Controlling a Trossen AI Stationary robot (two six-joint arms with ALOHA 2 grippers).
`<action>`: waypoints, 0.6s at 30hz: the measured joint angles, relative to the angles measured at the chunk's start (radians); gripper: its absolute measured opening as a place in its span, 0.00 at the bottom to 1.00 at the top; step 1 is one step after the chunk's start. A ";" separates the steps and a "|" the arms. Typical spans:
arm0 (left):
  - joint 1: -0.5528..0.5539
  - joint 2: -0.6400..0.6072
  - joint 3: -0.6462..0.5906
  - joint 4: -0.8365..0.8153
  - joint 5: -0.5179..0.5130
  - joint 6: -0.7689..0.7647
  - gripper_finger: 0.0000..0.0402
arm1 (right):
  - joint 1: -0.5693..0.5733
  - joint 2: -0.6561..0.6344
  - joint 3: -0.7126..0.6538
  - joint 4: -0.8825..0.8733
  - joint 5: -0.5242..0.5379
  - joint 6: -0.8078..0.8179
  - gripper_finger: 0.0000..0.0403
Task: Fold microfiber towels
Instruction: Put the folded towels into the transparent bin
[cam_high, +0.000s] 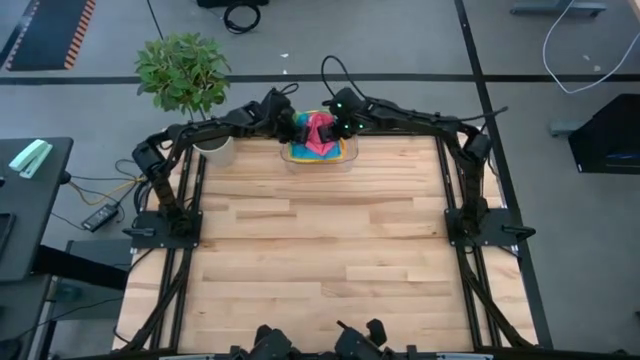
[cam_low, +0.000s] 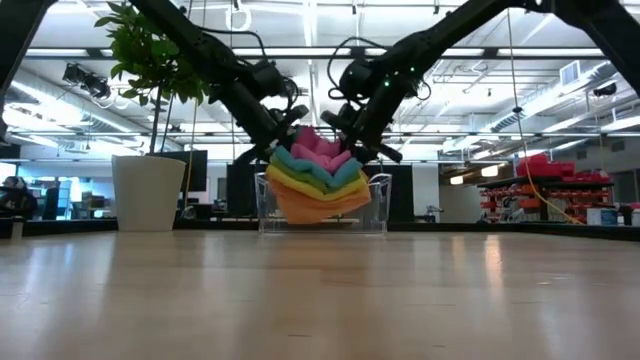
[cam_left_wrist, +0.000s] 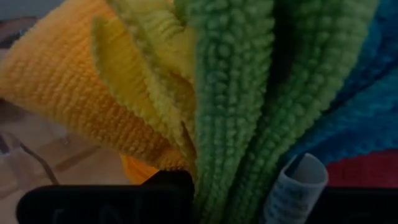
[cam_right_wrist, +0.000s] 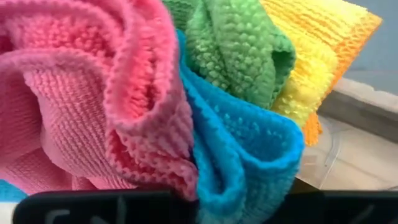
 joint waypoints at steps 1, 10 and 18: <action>0.000 0.008 0.000 0.000 0.004 0.001 0.18 | 0.000 0.007 0.000 -0.002 0.001 0.001 0.20; -0.007 0.042 0.002 -0.034 0.014 0.013 0.26 | 0.002 0.022 0.000 -0.058 0.010 -0.006 0.20; 0.030 0.042 0.139 -0.279 -0.009 0.165 0.80 | 0.004 0.021 -0.018 -0.093 0.022 -0.010 0.20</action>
